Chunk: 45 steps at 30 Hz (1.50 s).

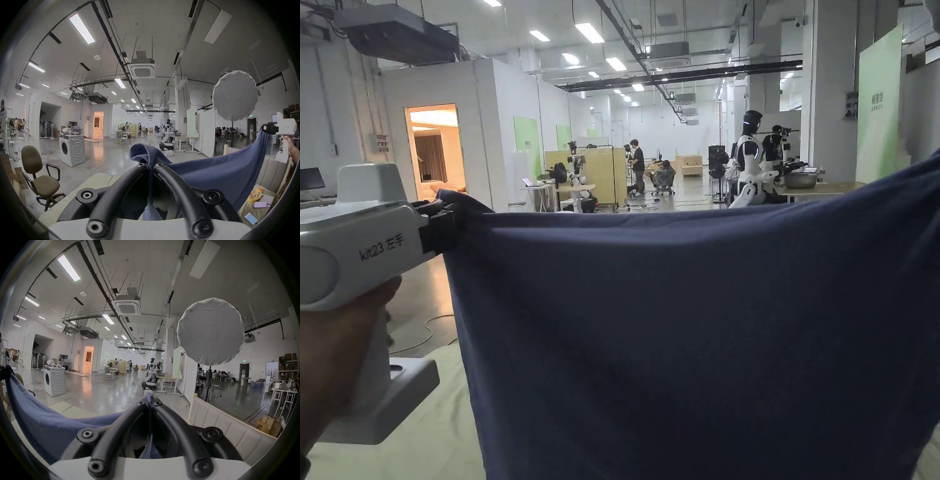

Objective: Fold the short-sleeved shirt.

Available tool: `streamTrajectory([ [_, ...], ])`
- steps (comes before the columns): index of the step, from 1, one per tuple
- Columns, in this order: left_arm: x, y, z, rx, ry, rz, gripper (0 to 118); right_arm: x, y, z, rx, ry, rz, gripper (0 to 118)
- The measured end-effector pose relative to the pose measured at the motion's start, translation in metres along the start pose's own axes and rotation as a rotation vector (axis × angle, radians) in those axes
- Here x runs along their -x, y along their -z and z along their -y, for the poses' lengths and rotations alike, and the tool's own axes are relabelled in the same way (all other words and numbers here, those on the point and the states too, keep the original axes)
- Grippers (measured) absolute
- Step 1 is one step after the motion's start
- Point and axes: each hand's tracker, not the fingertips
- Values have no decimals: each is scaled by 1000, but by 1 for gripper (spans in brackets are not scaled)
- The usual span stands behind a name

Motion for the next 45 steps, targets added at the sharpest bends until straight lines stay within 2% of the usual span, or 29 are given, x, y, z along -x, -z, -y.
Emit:
streamTrajectory([
  [3,-2,21,6,12,20,-21,4,4,17,-2,2,-25,9,2],
  [5,-6,38,11,16,32,-34,4,11,32,-1,6,-98,37,2],
  [6,-7,46,13,21,30,-39,4,17,39,0,14,-110,33,2],
  [9,-12,68,19,36,24,-45,4,10,24,-1,27,-104,40,2],
  [10,-14,76,21,40,26,-46,4,18,47,3,71,-95,61,2],
  [17,-18,121,30,89,36,-56,4,16,49,3,57,-98,98,2],
  [18,-20,128,33,96,57,-58,4,38,114,19,33,-97,36,2],
  [20,-22,143,37,93,55,-61,4,40,135,24,16,-101,52,2],
  [22,-25,162,40,110,53,-66,4,43,132,25,-20,-124,118,2],
  [24,-32,180,44,131,109,-108,4,45,148,31,-19,-150,132,2],
  [25,-35,191,47,124,108,-112,4,45,149,31,-21,-148,132,2],
  [26,-35,200,50,122,99,-112,4,52,155,33,-29,-181,153,2],
  [31,-42,242,66,126,52,-116,4,55,191,45,-1,-139,165,2],
  [32,-43,249,70,101,44,-116,4,55,168,37,-6,-153,161,2],
  [35,-51,274,83,102,56,-135,4,54,199,43,60,-183,196,2],
  [37,-52,286,95,134,7,-125,4,54,197,47,65,-162,177,2],
  [39,-56,290,113,145,-7,-113,4,63,240,68,93,-145,150,2],
  [41,-60,286,143,180,-28,-89,4,63,243,92,129,-176,85,2],
  [44,-64,269,194,272,-51,-51,4,54,227,152,216,-118,-17,2],
  [45,-65,262,208,301,-45,-43,4,51,220,168,222,-106,-15,2],
])
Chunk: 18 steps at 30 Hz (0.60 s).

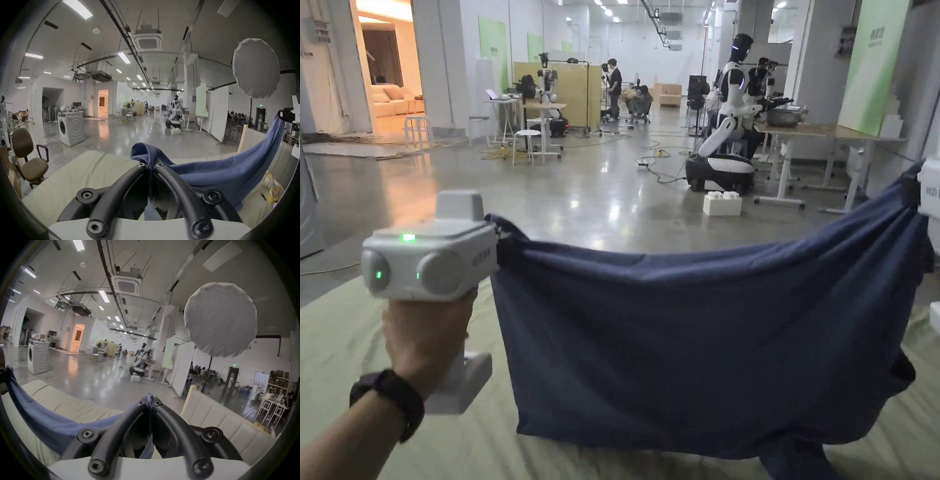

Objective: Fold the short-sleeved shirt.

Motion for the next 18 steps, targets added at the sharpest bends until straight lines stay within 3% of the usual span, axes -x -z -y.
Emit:
streamTrajectory([
  [2,4,-10,33,40,-22,27,4,5,-40,35,-15,38,-25,2],
  [4,9,-27,63,68,-47,39,4,5,-63,64,-72,8,-17,2],
  [5,14,-38,82,88,-86,51,4,11,-85,83,-19,60,-56,2],
  [7,23,-55,118,137,-91,90,4,15,-113,111,-22,27,-62,2],
  [10,29,-101,170,174,-62,98,4,21,-160,162,46,39,-89,2],
  [11,34,-116,184,196,-69,124,4,23,-176,173,39,1,-91,2],
  [13,40,-150,208,200,-64,131,4,21,-208,208,139,93,-107,2],
  [14,42,-170,221,204,-49,134,4,20,-224,217,120,67,-107,2],
  [15,46,-187,231,201,-43,148,4,20,-238,236,206,142,-124,2],
  [16,50,-202,240,224,-47,142,4,19,-255,250,152,84,-102,2],
  [18,59,-230,256,245,-88,135,4,15,-281,283,251,120,-104,2],
])
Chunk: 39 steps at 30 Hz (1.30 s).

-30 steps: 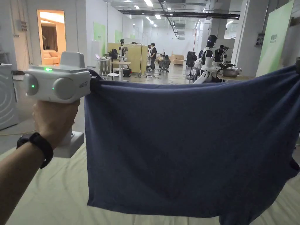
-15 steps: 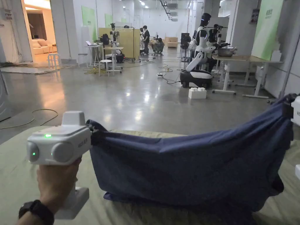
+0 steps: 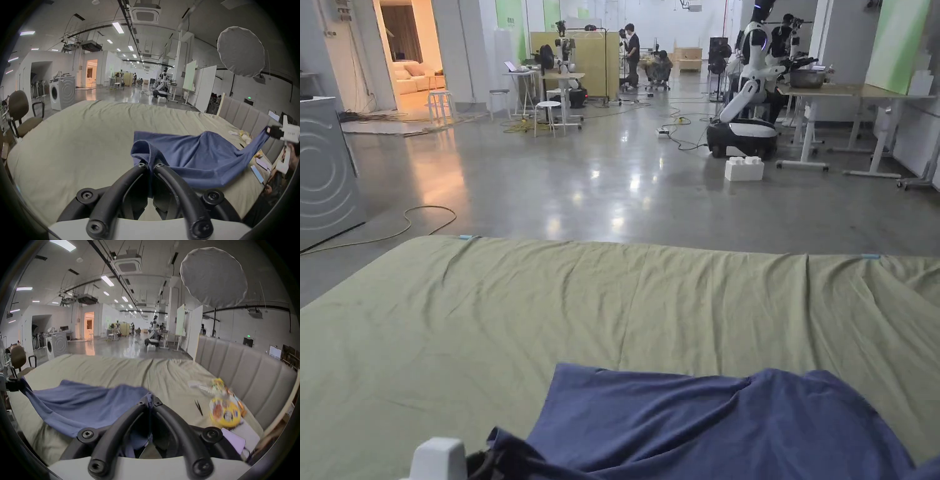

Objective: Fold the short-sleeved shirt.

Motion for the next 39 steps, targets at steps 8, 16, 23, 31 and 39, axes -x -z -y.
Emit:
streamTrajectory([
  [8,26,-55,61,139,9,-5,4,-10,-73,73,133,61,48,2],
  [16,28,-52,91,289,23,-21,11,-14,-62,100,277,64,-2,2],
  [23,35,-70,79,261,37,-66,93,-28,-58,124,411,126,6,60],
  [31,-10,-163,-4,-137,137,-85,93,-25,-139,56,51,148,7,64],
  [39,-74,-216,-25,-343,222,-85,88,12,-184,7,-165,113,-107,64],
])
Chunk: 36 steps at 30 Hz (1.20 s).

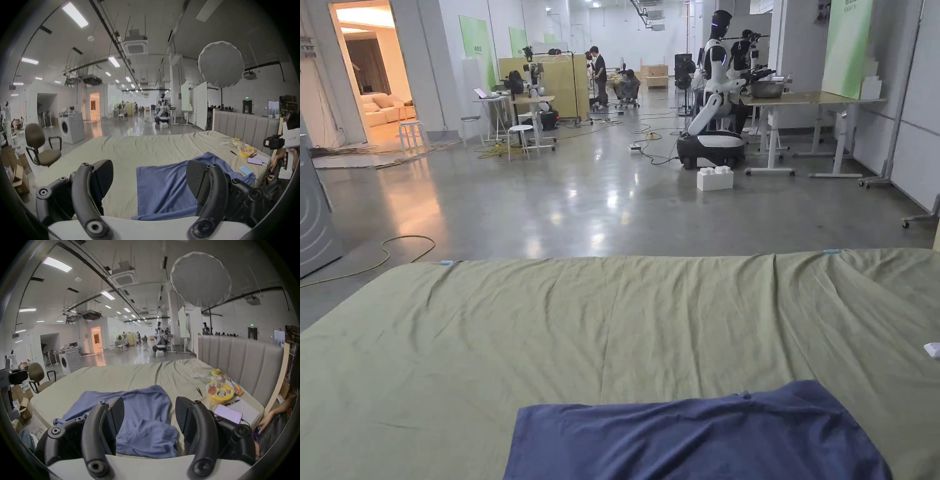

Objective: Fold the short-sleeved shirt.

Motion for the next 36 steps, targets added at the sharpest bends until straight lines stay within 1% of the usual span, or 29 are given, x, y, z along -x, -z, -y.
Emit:
streamTrajectory([
  [1,-4,-2,-2,-2,9,1,80,5,-1,-2,-2,-1,-7,55],
  [2,-7,-6,-4,-14,25,25,66,10,-2,-4,-6,-3,-26,39],
  [3,-10,-8,-5,-24,24,39,37,15,-4,-5,-22,-3,-40,13],
  [4,-12,-8,-6,-24,21,46,16,16,-2,-2,-38,13,-43,9],
  [5,-13,-7,-6,-20,7,50,11,19,-2,-3,-50,21,-53,8],
  [6,-14,-7,-5,-18,-11,62,10,22,-1,-7,-56,7,-90,4],
  [7,-12,-7,-5,-15,-26,86,8,25,2,-4,5,42,-100,4],
  [8,-12,-6,-5,4,-53,139,8,31,0,-8,-61,-8,-85,3],
  [9,-13,-5,-5,-2,-52,123,0,34,1,-7,-48,-5,-81,2],
  [10,-13,-4,-5,-1,-52,106,0,36,2,-10,-56,-32,-92,2],
  [12,-11,-1,-5,6,-49,110,0,38,5,-5,-23,-3,-92,1],
  [13,-11,-2,-5,7,-49,110,0,38,6,-7,-40,-15,-96,1],
  [14,-9,0,-5,6,-52,100,0,38,8,-5,-11,14,-106,1],
  [15,-5,2,-6,14,-60,105,0,38,7,-6,-28,3,-102,1],
  [17,-3,5,-4,29,-62,97,0,38,7,-4,-20,7,-100,1],
  [20,9,20,11,122,-46,97,0,34,8,3,0,28,-104,1],
  [21,13,25,22,154,-49,74,0,34,8,5,12,36,-109,1],
  [23,27,46,44,312,-125,99,0,34,10,11,47,40,-110,1],
  [25,38,65,73,395,-170,76,0,34,11,19,82,30,-102,1],
  [26,45,75,90,441,-179,64,5,34,11,23,99,28,-101,1],
  [27,50,85,105,498,-184,57,20,34,11,26,118,27,-104,1],
  [29,58,106,132,614,-214,72,44,32,12,32,142,33,-99,1],
  [30,61,114,144,664,-224,76,59,31,12,34,158,36,-101,1],
  [31,63,119,153,669,-236,74,67,30,12,36,167,37,-99,1],
  [33,66,131,171,741,-254,111,68,28,13,41,184,36,-87,1],
  [34,66,135,177,757,-265,117,69,27,13,43,193,36,-82,1],
  [36,65,142,186,764,-245,125,68,28,16,39,205,42,-79,1],
])
